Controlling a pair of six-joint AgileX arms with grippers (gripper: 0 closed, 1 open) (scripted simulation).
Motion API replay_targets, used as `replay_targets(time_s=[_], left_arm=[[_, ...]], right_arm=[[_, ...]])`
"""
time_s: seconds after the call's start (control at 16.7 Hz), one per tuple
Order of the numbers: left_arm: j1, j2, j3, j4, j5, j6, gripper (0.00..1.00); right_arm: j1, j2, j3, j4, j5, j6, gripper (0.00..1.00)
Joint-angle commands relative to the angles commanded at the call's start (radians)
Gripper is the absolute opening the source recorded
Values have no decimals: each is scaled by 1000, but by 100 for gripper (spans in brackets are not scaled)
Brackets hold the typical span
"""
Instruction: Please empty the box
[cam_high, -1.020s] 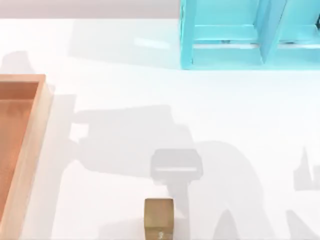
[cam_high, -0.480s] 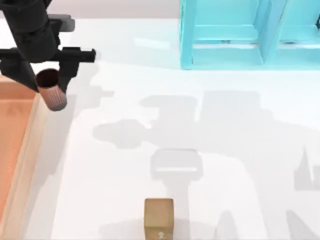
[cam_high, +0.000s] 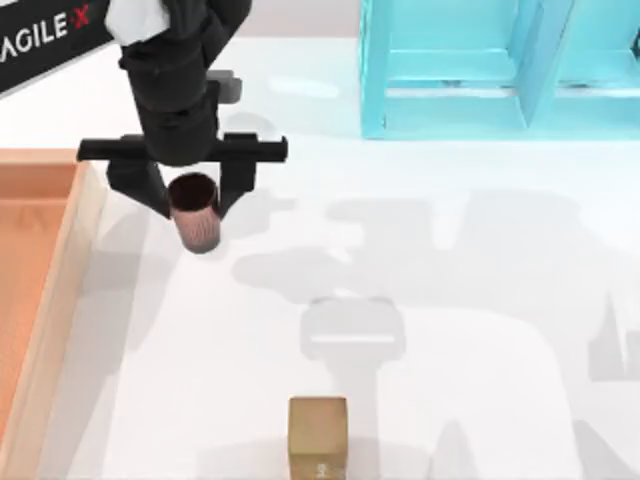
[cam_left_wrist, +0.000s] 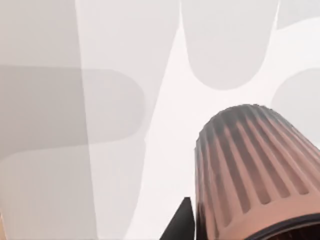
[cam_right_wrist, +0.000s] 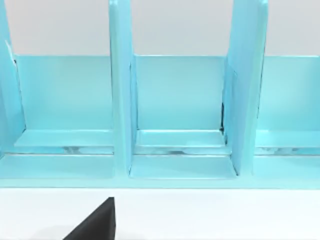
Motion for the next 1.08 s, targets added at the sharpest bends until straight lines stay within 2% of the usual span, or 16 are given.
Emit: replay_targets(time_s=[0.24,0.6,0.84,1.08], left_arm=[[4,2,-16,15,1,3,0],[3,27,-116,150,0,4,0],[3,34,-128,161,0,3,0],[3,34,-128,161,0,3,30]], right_arm=[[0,0,0,0,0,0,100],[0,0,0,0,0,0,100],[0,0,0,0,0,0,100],[0,0,0,0,0,0,100]])
